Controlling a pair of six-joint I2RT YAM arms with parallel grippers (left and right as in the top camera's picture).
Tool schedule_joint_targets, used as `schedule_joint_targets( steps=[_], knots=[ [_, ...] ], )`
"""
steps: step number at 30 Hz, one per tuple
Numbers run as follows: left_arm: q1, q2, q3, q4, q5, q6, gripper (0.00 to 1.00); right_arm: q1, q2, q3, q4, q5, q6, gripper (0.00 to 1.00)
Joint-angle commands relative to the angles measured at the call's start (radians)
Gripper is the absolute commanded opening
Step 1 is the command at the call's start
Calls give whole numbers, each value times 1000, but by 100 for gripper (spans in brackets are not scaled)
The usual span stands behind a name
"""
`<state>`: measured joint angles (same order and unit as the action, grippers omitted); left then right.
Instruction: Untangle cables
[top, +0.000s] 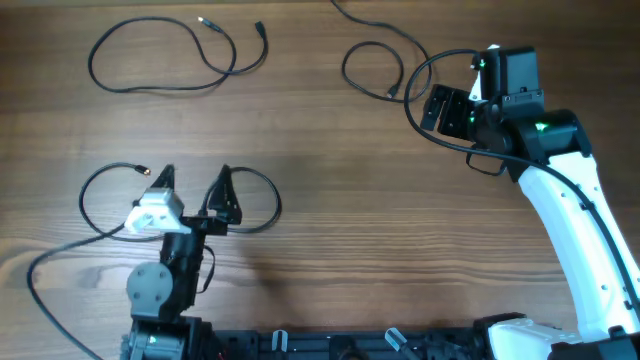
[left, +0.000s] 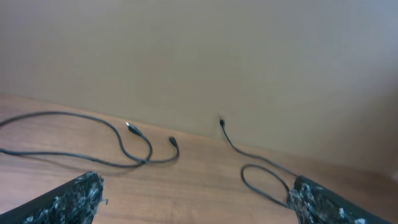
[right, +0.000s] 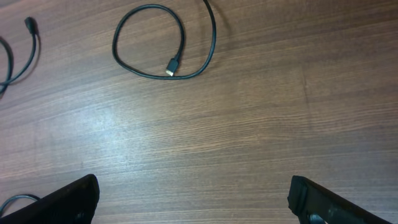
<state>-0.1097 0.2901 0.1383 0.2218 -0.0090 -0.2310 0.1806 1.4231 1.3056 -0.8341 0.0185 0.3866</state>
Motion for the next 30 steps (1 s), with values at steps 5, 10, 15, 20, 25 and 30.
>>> schedule_joint_targets(
  steps=[5, 10, 15, 20, 25, 30],
  knots=[
    [54, -195, -132, -11, 22, -93, 100, 3, -3, 7, 0, -11, -18, 100],
    [54, -287, -132, -283, -14, -118, 100, 3, -3, 7, 0, -11, -18, 100],
    [48, -287, -132, -298, -2, -52, 100, 3, -3, 7, 0, -11, -17, 100],
    [26, -287, -132, -298, 1, -38, 100, 3, -3, 7, 0, -11, -17, 100],
    [20, -287, -132, -298, 2, -39, 100, 3, -3, 7, 0, -11, -18, 100],
    [21, -285, -132, -296, 1, -39, 100, 3, -3, 7, 0, -11, -17, 100]
  ],
)
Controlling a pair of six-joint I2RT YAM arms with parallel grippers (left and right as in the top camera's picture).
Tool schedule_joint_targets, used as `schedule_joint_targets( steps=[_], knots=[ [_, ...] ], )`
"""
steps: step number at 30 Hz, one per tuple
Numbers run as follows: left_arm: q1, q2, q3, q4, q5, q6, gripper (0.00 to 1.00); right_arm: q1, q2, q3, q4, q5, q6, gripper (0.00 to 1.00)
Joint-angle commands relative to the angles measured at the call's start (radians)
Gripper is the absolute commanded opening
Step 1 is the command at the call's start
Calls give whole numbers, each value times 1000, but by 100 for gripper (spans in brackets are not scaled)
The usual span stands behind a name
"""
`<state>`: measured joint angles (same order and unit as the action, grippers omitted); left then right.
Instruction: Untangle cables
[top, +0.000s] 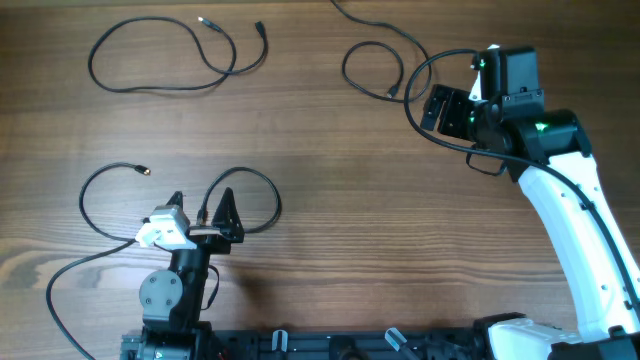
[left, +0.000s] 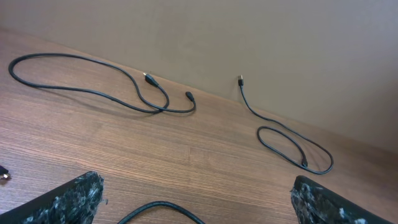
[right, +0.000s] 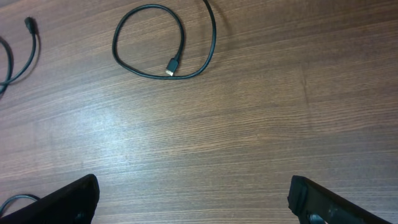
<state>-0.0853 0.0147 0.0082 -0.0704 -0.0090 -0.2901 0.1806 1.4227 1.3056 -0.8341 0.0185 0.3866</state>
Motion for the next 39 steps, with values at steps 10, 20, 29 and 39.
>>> schedule_joint_targets(
  steps=[10, 20, 29, 39],
  knots=[
    [-3, -9, -2, -4, 1, 21, 100, 3, -3, 7, 0, -11, -18, 100],
    [-3, -9, -2, -4, 1, 21, 100, 3, -3, 7, 0, -11, -17, 100],
    [-3, -9, -2, -4, 1, 21, 100, 3, -11, 7, 2, -11, -20, 100],
    [-3, -9, -2, -4, 1, 21, 100, 3, -255, -178, 178, 1, -20, 100]
  ],
)
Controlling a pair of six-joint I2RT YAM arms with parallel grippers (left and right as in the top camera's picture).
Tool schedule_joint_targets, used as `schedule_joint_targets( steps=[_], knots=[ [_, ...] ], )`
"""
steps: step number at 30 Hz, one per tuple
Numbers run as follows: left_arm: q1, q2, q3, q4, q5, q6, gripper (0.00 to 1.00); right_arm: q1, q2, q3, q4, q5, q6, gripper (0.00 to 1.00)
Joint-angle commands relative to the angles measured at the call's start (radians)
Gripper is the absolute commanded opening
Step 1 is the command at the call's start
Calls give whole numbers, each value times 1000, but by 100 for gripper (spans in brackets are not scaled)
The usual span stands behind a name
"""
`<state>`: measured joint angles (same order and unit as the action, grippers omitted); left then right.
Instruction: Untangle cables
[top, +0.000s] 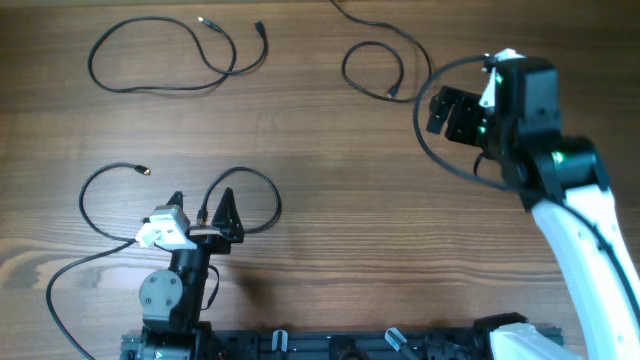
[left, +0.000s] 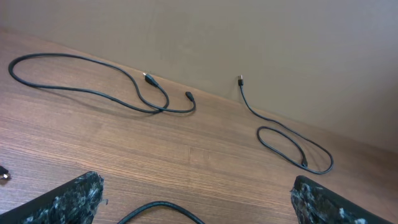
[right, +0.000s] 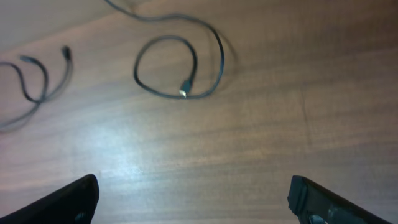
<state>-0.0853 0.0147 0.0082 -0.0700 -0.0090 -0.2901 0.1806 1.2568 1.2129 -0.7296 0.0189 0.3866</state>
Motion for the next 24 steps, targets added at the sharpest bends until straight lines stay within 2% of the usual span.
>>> schedule_joint_targets(
  steps=[1, 9, 14, 17, 24],
  knots=[
    [-3, -9, -2, -4, 1, 21, 100, 3, -123, -126, 126, 0, -20, 100],
    [-3, -9, -2, -4, 1, 21, 100, 3, -444, -576, 690, 0, -18, 100],
    [-3, -9, -2, -4, 1, 21, 100, 3, -608, -826, 929, -4, -21, 100],
    [-3, -9, -2, -4, 1, 21, 100, 2, -684, -929, 981, -8, -53, 100],
    [-3, -9, -2, -4, 1, 21, 100, 1, -859, -1108, 983, -7, -72, 100]
  ],
)
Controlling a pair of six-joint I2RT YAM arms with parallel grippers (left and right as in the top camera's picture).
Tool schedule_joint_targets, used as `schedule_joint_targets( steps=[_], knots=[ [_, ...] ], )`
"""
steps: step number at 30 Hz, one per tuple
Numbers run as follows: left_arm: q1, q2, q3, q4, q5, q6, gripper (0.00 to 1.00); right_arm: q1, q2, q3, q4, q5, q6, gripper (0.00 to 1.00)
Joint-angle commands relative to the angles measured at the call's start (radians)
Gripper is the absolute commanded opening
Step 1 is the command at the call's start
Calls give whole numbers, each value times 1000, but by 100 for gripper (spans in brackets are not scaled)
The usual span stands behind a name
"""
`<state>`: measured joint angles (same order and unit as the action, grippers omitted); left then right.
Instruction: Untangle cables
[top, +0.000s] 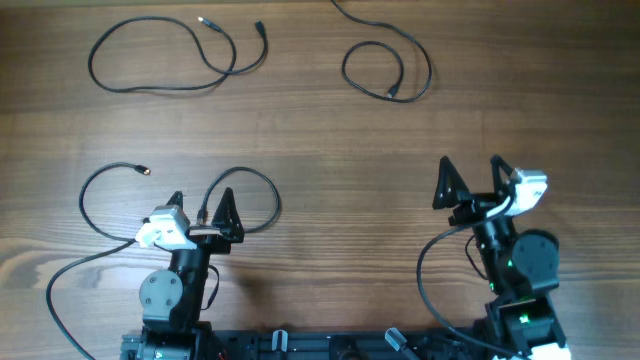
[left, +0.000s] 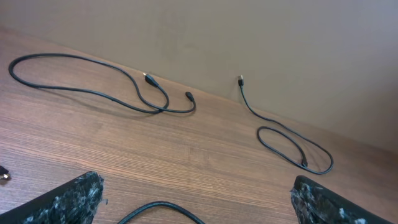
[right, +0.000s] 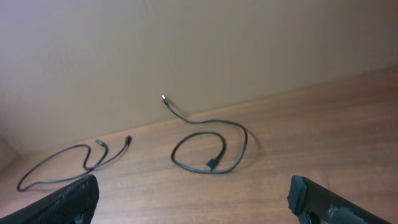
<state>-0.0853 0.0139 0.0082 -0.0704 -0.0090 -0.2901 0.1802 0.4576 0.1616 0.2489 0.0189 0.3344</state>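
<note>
Three black cables lie apart on the wooden table (top: 320, 130). One long cable (top: 160, 55) sprawls at the back left, also seen in the left wrist view (left: 81, 87). A small looped cable (top: 385, 70) lies at the back centre, visible to the right wrist (right: 211, 152). A third cable (top: 95, 195) loops around my left gripper (top: 199, 203), which stands open and empty near the front edge; one arc of it (left: 161, 207) shows between the fingers. My right gripper (top: 470, 178) stands open and empty at the front right.
A dark lead (top: 425, 275) curls beside the right arm's base near the front edge. A plain beige wall (right: 199, 43) rises behind the table's far edge. Bare wood spans the middle between both grippers and the back cables.
My right arm has moved from the back right, beside the looped cable, to the front right near the table's edge, still open and empty. The left arm and all cables are unchanged.
At first my left gripper stood slightly farther forward, tilted toward the wall, and my right hovered at the back right by the looped cable. Then the left sat back near the front edge. The right shifted slightly, and now it sits at the front right.
</note>
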Motion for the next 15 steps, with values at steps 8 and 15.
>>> schedule_joint_targets(
  steps=[8, 15],
  knots=[
    [-3, -8, -2, -3, 1, 21, 100, -32, -217, -156, -101, -3, -22, 100],
    [-3, -8, -2, -3, 1, 21, 100, -81, -360, -156, -239, 13, -47, 100]
  ],
)
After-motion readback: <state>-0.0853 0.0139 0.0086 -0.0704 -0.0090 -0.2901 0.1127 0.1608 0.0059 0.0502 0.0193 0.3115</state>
